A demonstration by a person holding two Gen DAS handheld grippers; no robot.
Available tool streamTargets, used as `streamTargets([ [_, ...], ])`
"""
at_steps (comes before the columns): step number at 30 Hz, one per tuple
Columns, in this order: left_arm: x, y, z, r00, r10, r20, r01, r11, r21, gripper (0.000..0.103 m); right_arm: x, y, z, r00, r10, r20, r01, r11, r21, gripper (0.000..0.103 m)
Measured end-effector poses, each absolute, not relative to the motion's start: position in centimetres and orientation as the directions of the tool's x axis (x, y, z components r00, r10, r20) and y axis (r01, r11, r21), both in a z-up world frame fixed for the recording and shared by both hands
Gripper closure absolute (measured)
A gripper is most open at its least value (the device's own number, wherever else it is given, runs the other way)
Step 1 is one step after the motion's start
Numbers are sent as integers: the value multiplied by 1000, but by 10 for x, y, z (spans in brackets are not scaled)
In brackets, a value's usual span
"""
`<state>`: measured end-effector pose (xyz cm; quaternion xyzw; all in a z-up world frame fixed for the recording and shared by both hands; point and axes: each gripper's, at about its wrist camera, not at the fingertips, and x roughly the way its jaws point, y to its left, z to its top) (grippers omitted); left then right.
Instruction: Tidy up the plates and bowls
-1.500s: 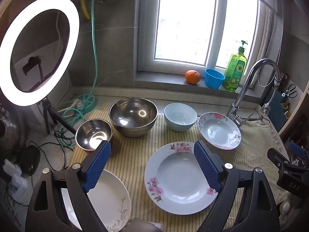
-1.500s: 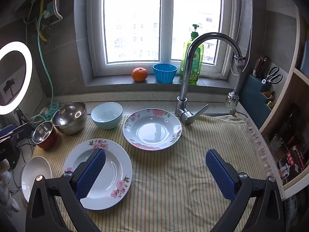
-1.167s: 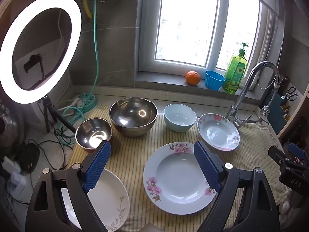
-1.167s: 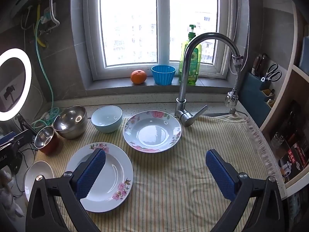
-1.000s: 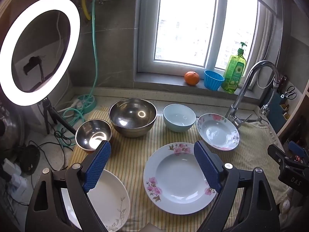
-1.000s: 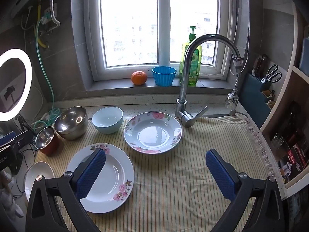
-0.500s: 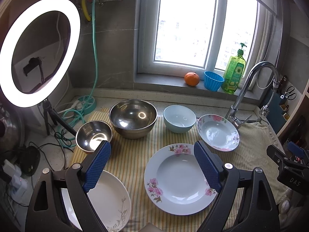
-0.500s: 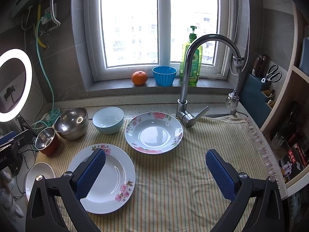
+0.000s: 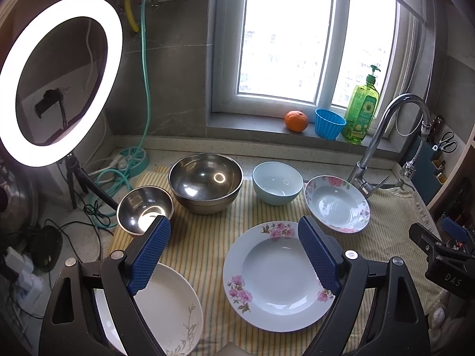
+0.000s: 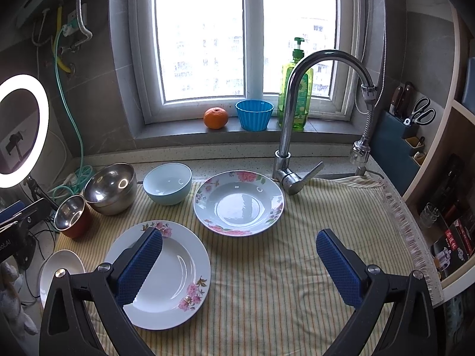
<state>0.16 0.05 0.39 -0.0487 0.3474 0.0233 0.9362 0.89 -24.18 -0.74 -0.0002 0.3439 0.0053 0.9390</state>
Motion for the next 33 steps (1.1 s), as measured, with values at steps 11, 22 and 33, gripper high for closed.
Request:
streamTargets([
  [11, 5, 0, 1, 752, 4, -659, -70, 995, -75, 15, 11, -244, -12, 754, 7, -657, -3, 1000, 6, 0],
  [22, 5, -2, 0, 751, -7, -660, -55, 996, -73, 15, 12, -246, -15, 746, 1, -666, 5, 1000, 8, 0],
  [33, 6, -3, 1, 750, -13, -661, -51, 996, -77, 15, 12, -250, -14, 747, -4, -665, 14, 1000, 11, 0],
])
